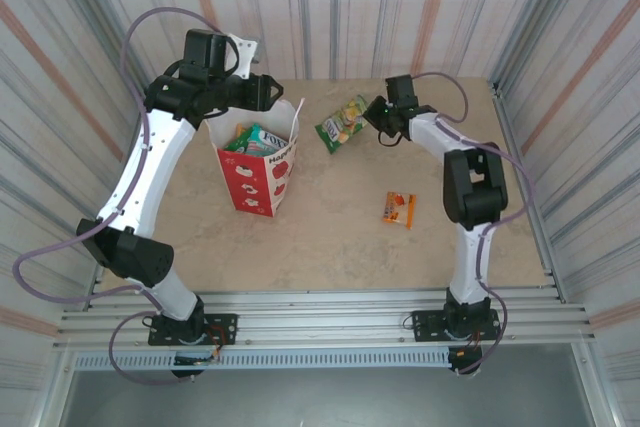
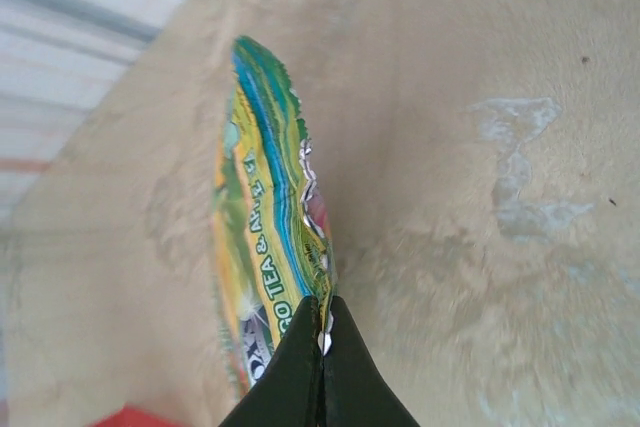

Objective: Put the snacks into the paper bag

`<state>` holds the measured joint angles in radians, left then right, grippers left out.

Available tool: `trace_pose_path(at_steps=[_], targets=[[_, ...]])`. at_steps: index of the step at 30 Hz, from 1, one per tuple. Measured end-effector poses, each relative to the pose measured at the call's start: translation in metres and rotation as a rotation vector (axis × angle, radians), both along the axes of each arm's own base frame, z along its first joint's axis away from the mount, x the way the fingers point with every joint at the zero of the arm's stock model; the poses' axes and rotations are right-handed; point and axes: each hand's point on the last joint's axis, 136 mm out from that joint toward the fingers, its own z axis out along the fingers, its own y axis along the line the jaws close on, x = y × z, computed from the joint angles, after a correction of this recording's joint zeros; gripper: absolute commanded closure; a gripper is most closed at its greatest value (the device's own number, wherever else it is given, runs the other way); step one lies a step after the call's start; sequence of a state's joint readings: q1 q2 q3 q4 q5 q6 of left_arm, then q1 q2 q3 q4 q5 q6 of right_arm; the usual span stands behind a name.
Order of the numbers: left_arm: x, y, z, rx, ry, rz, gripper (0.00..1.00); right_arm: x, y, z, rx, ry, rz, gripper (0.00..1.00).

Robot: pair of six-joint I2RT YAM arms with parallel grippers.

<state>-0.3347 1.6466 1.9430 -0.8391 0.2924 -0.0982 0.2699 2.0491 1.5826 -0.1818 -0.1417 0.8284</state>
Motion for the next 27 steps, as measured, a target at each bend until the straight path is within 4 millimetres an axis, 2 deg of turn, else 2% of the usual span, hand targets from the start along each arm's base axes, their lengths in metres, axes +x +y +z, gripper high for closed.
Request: trace_pose_path(at_steps=[3,6,12,17,21,27], targets=[[-0.006,-0.007,0.004,-0.002,-0.017,-0.044,0.35,-0.023,0.002,0.04,-0.055,-0.093,0.09,1.0],[-0.018,-0.019,0.013,-0.003,-0.057,-0.116,0.33,-0.048,0.005,0.069,-0.103,-0.173,0.188,1.0],[-0.053,-0.041,0.034,-0.017,-0.168,-0.284,0.32,-0.09,0.012,0.105,-0.178,-0.306,0.408,1.0],[-0.069,-0.05,0.047,-0.022,-0.249,-0.386,0.31,-0.128,0.023,0.145,-0.225,-0.45,0.621,1.0],[-0.08,-0.062,0.049,-0.007,-0.297,-0.479,0.29,-0.169,0.031,0.178,-0.269,-0.587,0.804,1.0],[-0.109,-0.087,0.047,0.042,-0.38,-0.655,0.25,-0.226,0.041,0.204,-0.31,-0.726,1.061,1.0]])
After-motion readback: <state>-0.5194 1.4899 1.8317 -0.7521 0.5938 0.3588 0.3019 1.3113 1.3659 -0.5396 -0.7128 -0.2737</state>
